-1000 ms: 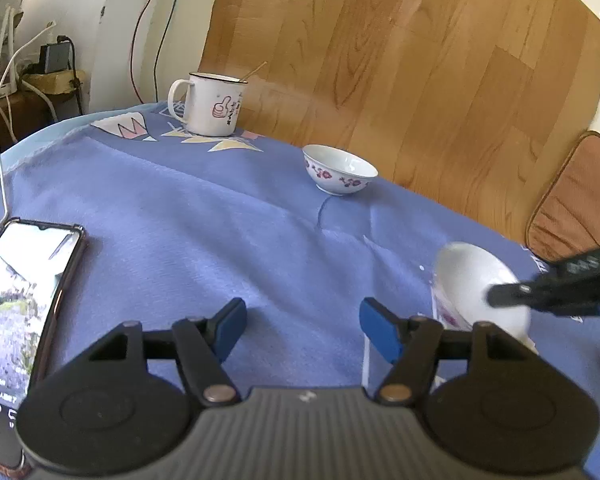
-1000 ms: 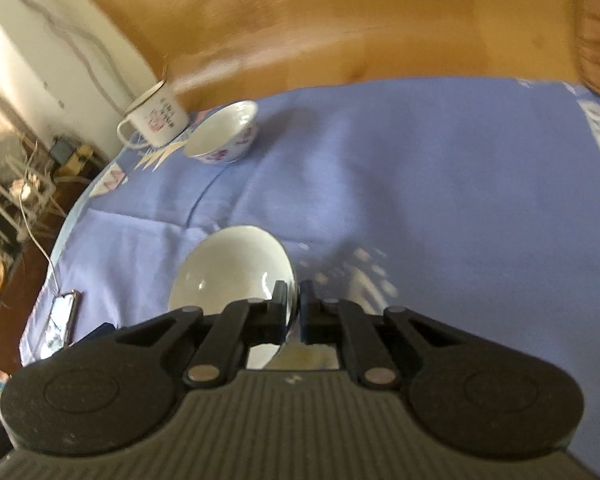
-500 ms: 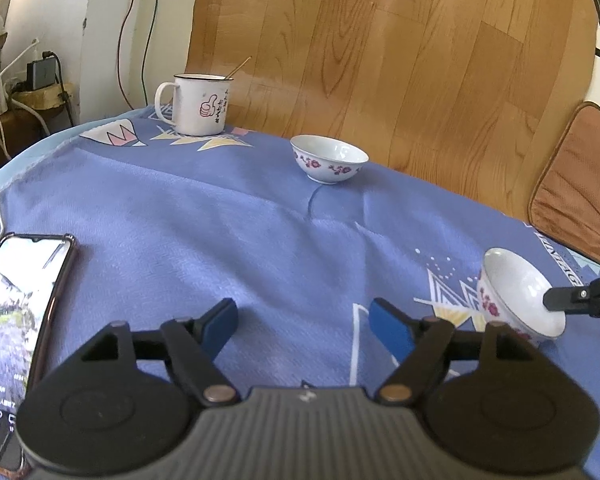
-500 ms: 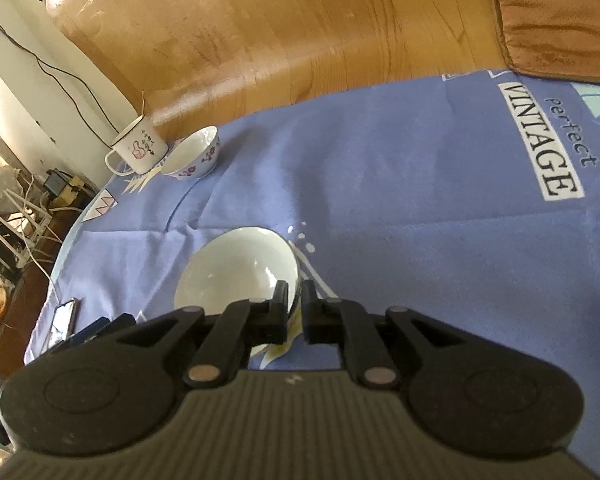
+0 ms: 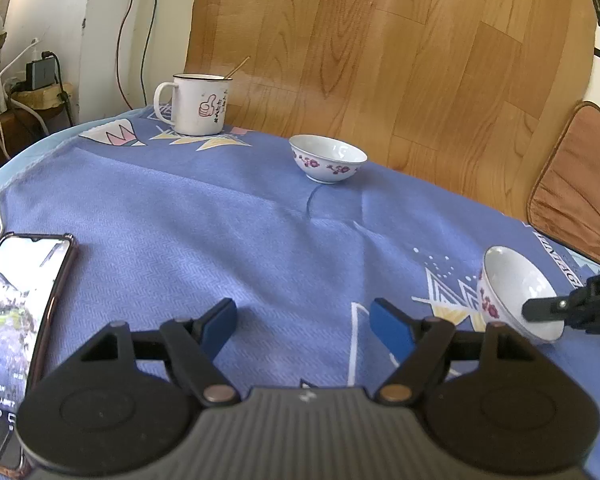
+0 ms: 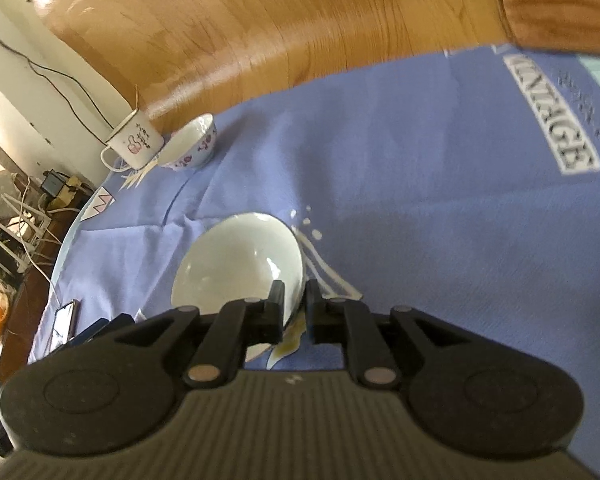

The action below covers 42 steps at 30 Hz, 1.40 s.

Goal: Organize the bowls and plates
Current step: 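Lift the second bowl with the right tool and carry it toward the first bowl, then lower the second bowl into the first bowl and open the right tool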

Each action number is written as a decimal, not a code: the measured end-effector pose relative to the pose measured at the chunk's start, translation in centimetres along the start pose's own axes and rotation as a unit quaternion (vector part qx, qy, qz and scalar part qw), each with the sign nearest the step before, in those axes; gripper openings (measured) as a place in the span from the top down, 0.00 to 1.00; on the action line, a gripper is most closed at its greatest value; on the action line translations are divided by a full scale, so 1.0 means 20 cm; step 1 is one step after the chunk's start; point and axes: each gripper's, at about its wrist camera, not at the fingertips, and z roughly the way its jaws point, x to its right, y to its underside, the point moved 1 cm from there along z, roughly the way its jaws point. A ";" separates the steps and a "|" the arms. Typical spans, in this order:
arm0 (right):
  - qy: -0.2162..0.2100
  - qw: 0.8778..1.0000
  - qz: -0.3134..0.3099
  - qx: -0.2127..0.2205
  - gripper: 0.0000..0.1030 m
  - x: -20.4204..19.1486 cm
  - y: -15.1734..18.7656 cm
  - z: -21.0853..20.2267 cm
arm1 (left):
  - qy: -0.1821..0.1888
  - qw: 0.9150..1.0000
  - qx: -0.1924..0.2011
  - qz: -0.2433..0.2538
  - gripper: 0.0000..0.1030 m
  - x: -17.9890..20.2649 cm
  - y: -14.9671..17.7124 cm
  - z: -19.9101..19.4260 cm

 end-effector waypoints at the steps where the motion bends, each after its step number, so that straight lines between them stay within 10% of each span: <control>1: 0.001 1.000 0.001 0.001 0.89 0.00 0.00 0.00 | 0.000 1.000 0.000 0.000 0.27 0.00 0.00 0.00; 22: 0.036 0.998 -0.044 0.025 0.92 0.06 0.14 -0.29 | 0.114 0.993 -0.031 0.025 0.29 0.32 0.02 -0.04; 39: 0.027 0.996 -0.045 0.070 0.68 0.11 0.19 -0.39 | 0.146 0.986 -0.055 0.064 0.34 0.58 -0.02 -0.06; 42: 0.022 0.996 -0.047 0.070 0.68 0.12 0.20 -0.38 | 0.143 0.984 -0.075 0.079 0.48 0.64 0.01 -0.02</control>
